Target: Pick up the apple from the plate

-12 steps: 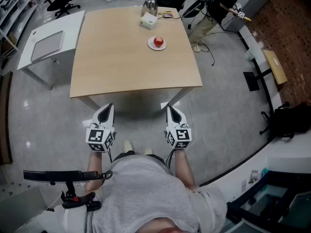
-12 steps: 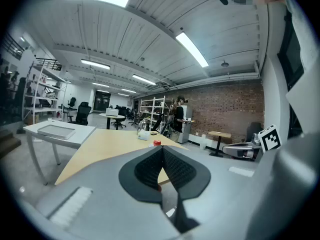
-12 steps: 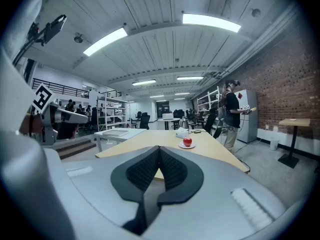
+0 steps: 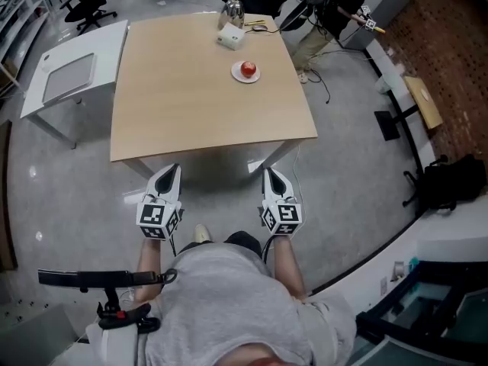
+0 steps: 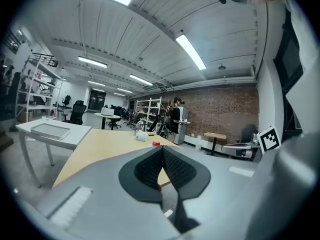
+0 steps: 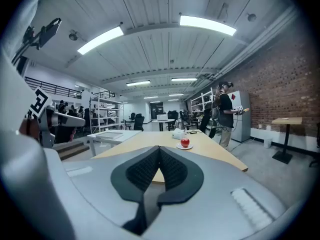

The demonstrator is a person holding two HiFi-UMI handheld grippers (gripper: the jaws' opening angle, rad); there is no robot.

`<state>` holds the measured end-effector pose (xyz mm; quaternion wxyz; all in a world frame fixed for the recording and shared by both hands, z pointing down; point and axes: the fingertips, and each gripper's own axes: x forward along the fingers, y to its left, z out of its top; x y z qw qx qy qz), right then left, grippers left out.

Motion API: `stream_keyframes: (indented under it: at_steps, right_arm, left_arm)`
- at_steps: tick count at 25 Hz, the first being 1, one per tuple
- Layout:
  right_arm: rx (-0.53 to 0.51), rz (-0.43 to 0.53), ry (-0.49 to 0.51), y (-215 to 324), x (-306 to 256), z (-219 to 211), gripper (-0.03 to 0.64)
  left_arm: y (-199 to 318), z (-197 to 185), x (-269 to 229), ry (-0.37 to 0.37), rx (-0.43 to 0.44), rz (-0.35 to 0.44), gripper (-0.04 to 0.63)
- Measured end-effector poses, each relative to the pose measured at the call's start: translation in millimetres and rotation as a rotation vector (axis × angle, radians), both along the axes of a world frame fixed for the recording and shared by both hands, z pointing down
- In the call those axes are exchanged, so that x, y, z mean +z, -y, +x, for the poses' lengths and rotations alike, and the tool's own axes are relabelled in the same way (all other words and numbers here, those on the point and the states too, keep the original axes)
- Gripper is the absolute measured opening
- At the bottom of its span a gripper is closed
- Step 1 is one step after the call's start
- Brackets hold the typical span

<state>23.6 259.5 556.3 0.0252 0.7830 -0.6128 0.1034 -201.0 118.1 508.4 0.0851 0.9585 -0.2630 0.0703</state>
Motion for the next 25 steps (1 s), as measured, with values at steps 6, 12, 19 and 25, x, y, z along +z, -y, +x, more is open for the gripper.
stream_keyframes:
  at_steps: [6, 12, 19, 25]
  right_arm:
    - [0.020, -0.020, 0.005, 37.0, 0.8, -18.9, 0.006]
    - [0.036, -0.012, 0.009, 50.4, 4.3, -9.2, 0.006]
    - [0.056, 0.012, 0.028, 77.7, 13.0, 37.6, 0.006]
    - [0.059, 0.007, 0.042, 104.6, 24.5, 106.0, 0.006]
  left_arm:
    - [43.0, -13.1, 1.5, -0.018, 0.011, -0.025, 0.020]
    - [57.4, 5.0, 2.3, -0.018, 0.035, -0.024, 0.020]
    - [88.3, 59.5, 16.4, 0.017, 0.057, -0.019, 0.020]
    - [117.0, 122.9, 27.3, 0.058, 0.076, -0.032, 0.020]
